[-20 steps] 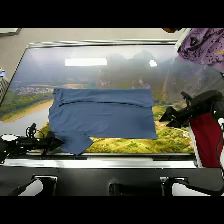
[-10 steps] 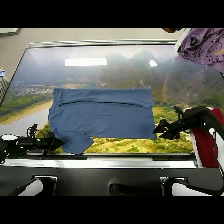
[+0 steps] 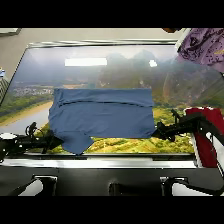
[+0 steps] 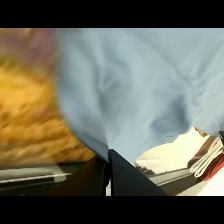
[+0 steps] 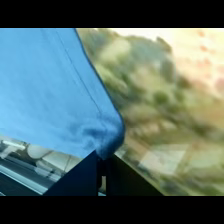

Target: Fold the clothes and pants, and hang the long-sleeved shirts on hangers.

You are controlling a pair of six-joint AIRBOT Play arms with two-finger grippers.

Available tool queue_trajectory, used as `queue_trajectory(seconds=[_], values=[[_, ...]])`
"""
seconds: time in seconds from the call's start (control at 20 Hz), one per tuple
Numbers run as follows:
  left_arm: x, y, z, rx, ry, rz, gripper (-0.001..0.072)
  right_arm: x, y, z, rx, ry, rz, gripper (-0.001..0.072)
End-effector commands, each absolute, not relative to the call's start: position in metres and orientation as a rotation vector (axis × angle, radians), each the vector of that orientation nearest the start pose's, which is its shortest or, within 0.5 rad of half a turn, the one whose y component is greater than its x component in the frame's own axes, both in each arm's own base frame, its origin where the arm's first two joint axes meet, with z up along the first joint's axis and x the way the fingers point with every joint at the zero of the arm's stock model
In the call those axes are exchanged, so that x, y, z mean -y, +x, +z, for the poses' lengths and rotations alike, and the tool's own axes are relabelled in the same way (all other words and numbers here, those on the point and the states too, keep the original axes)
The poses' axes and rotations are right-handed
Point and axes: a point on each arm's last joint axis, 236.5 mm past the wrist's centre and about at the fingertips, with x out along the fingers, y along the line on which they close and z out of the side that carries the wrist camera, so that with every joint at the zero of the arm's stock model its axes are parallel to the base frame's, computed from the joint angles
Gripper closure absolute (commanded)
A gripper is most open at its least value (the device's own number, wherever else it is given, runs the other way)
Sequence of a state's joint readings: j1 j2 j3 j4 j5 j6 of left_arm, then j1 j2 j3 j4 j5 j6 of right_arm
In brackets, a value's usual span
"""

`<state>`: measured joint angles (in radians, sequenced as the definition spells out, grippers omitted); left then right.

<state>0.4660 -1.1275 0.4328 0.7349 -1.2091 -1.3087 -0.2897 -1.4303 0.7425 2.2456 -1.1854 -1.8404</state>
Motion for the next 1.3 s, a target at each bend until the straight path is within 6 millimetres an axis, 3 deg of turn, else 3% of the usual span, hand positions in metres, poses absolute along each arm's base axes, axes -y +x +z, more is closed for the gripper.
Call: queue_trajectory(seconds=[0.0,0.2,0.4,0.5,0.6,0.75,0.95,1.05,1.25], values=[[0.052,0.242,-0.062,-1.448,-1.023,-0.136,0.0686,-0.063,0.277,-0.101,-1.61,0.833,0.203,0.0688],[0.01,0.226,-0.028,-1.453,-0.826,0.06,0.0686,-0.061,0.247,-0.074,-1.698,0.8,0.176,0.0688],[0.005,0.19,0.0,-1.418,-0.791,0.186,0.0686,-0.046,0.21,-0.043,-1.758,0.7,0.093,0.0688],[0.008,0.189,0.015,-1.344,-0.765,0.172,0.0685,-0.037,0.201,-0.032,-1.743,0.655,0.043,0.0688],[0.013,0.192,0.02,-1.32,-0.765,0.143,0.0686,-0.036,0.205,-0.026,-1.7,0.658,0.029,0.0689],[0.022,0.212,0.021,-1.296,-0.766,0.053,0.0686,-0.036,0.236,-0.017,-1.598,0.671,0.053,0.0689],[0.022,0.259,0.016,-1.287,-0.704,-0.001,0.0686,-0.045,0.294,-0.005,-1.489,0.561,0.132,0.0689],[0.025,0.288,0.01,-1.3,-0.674,-0.029,0.0686,-0.053,0.323,-0.01,-1.458,0.481,0.129,0.0689],[0.02,0.345,-0.006,-1.341,-0.642,-0.06,0.0686,-0.048,0.376,-0.024,-1.416,0.423,0.065,0.0689]])
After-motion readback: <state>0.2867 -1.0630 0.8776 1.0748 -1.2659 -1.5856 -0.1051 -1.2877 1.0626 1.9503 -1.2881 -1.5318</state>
